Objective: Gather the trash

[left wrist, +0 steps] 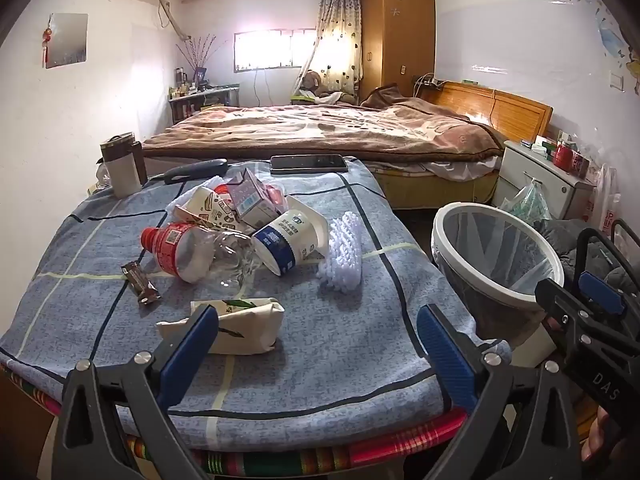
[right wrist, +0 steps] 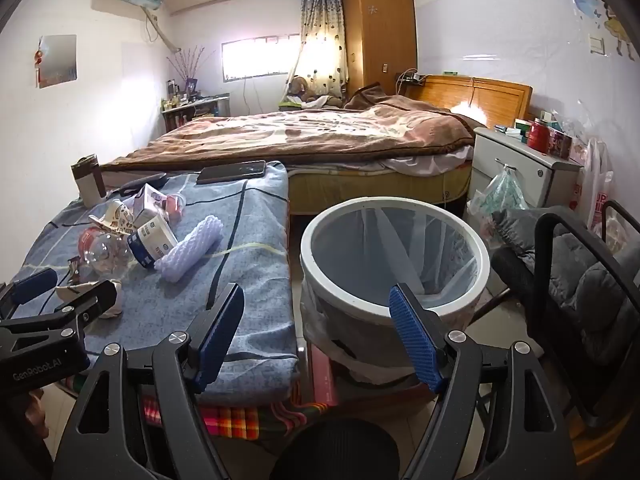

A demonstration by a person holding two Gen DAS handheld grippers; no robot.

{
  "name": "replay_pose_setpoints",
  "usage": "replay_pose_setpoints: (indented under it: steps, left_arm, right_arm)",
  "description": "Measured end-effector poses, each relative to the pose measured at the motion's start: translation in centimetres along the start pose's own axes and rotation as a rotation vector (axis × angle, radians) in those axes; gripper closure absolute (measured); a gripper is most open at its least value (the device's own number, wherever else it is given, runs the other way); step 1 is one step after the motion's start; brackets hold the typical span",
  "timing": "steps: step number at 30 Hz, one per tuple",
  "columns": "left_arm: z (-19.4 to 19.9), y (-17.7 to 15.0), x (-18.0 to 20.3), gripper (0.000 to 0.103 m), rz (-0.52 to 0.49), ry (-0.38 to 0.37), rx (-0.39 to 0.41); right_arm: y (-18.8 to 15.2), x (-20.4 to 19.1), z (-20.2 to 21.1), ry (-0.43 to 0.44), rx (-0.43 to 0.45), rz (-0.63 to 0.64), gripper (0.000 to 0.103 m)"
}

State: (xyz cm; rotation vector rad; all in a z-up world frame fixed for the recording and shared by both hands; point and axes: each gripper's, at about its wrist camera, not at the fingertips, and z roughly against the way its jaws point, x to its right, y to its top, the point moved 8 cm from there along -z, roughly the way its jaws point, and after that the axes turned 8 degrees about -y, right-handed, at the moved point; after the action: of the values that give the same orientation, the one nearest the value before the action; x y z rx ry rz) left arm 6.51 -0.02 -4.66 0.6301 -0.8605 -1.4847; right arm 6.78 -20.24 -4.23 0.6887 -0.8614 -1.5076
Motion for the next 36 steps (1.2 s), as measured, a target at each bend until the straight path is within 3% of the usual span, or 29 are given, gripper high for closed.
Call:
replay_pose_setpoints:
  steps: [36]
  left_arm:
    - [1.3,-0.5,-0.9,0.002,0.014,0.026,0.001]
  right_arm:
    - [0.0,-0.1,0.5,-0.008,-0.002,-0.007,0.027]
